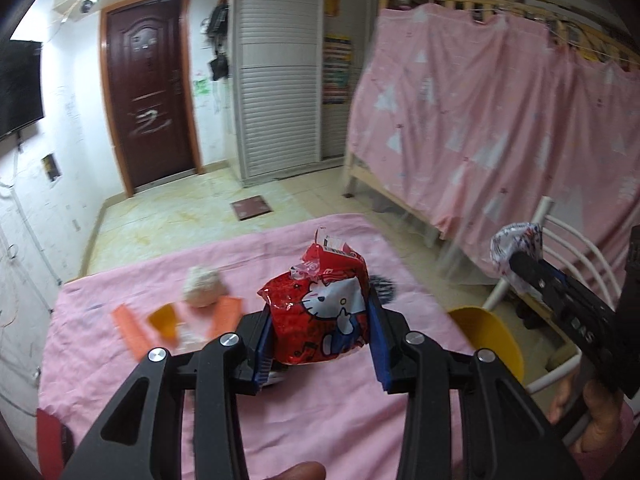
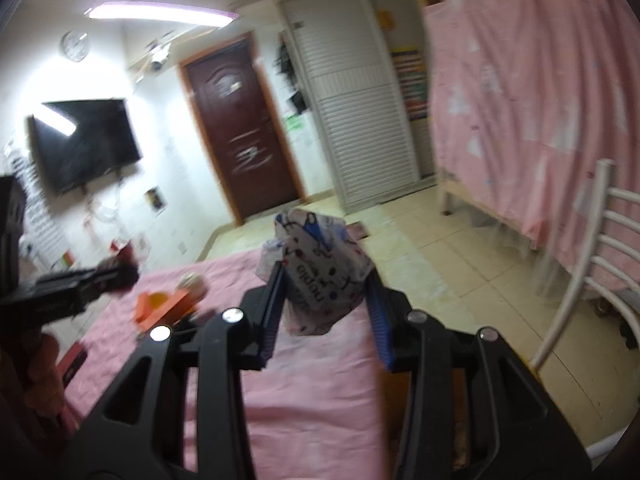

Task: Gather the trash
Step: 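Carry the red bag and white bag to the yellow bin, then open both tools over the yellow bin to drop the bags, then move both tools back over the bed toward the orange boxes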

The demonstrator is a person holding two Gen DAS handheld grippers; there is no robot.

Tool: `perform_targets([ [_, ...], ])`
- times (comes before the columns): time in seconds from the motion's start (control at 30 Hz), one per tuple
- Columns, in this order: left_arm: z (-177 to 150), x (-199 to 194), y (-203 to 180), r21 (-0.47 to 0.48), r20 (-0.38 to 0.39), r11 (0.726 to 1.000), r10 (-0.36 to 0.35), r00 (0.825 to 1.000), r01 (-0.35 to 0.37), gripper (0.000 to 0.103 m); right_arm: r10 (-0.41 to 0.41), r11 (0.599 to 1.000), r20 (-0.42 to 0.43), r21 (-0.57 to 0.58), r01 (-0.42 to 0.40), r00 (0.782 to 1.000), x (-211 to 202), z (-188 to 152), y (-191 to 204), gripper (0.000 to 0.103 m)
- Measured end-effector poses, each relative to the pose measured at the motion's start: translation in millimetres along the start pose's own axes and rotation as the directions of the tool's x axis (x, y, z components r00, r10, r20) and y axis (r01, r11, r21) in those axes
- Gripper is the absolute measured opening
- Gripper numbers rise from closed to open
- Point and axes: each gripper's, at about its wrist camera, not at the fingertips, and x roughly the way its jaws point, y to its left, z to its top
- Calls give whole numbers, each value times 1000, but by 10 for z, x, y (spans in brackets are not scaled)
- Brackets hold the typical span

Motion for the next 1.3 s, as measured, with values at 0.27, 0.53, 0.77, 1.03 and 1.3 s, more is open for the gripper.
perform_targets([
  [0.27, 56, 147, -691, 70, -8, 993, -99, 995, 99, 33, -131, 989, 42, 76, 128, 990, -128, 40, -468, 39],
  [0.53, 99, 367, -1280, 120, -45, 977, -172, 984, 176, 33, -170, 976, 46, 145, 162, 984, -178, 5, -750, 57],
  [0.77, 80, 613, -1545, 87, -101, 966, -235, 967, 244, 37, -210, 955, 100, 235, 182, 973, -353, -10, -960, 65],
  [1.03, -5, 765, -1698, 100, -140, 959, -248, 958, 263, 67, -205, 944, 134, 290, 159, 970, -472, -29, -1074, 65],
  [1.3, -4, 659, -1550, 88, -123, 968, -222, 967, 233, 67, -162, 958, 122, 259, 126, 979, -356, 35, -942, 65],
])
